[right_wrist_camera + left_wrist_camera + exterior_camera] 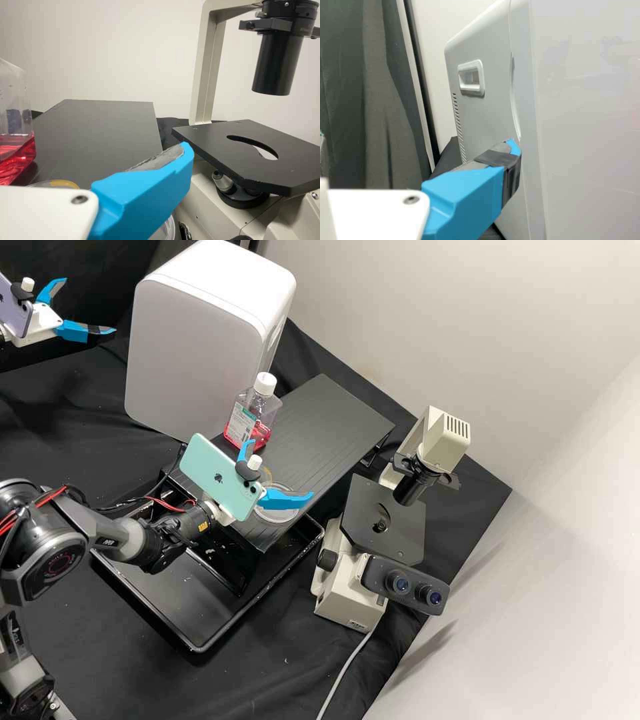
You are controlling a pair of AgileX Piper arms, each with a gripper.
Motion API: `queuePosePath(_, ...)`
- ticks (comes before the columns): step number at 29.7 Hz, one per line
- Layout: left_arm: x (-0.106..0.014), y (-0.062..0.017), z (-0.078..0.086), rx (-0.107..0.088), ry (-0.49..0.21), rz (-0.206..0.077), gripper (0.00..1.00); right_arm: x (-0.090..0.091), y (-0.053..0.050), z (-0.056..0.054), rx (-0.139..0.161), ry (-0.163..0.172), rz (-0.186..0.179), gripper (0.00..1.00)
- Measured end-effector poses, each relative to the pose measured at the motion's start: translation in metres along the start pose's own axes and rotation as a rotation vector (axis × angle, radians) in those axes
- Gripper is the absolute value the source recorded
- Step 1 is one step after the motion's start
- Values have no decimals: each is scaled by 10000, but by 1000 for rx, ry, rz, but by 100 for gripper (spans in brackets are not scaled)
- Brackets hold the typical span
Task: Place the lid on the petri dish
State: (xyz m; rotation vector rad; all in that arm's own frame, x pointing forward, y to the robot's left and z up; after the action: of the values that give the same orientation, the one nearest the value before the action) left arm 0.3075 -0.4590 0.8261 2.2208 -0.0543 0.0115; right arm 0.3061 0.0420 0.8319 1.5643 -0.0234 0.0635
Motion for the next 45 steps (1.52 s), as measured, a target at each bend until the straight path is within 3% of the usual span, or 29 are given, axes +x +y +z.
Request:
queuePosePath(13,5,-27,55,-1,-18,-9,100,0,0,0,0,0,0,100)
queuePosePath(18,3,-42,252,-12,-75,-12,100,0,0,0,0,0,0,100)
queuePosePath(21,-15,-80,459,-13,-145,-24,100,0,0,0,0,0,0,100)
queuePosePath(25,-45,-233,701,20,-283,-43,100,0,0,0,0,0,0,100)
queuePosePath(31,-200,-599,925,15,-455,-118,100,0,-2,1,0,-2,-2,100)
queuePosePath(37,-323,-816,1114,32,-569,-187,100,0,-2,1,0,-2,-2,100)
queuePosePath(45,-441,-1043,1325,45,-666,-263,100,0,-2,1,0,-2,-2,100)
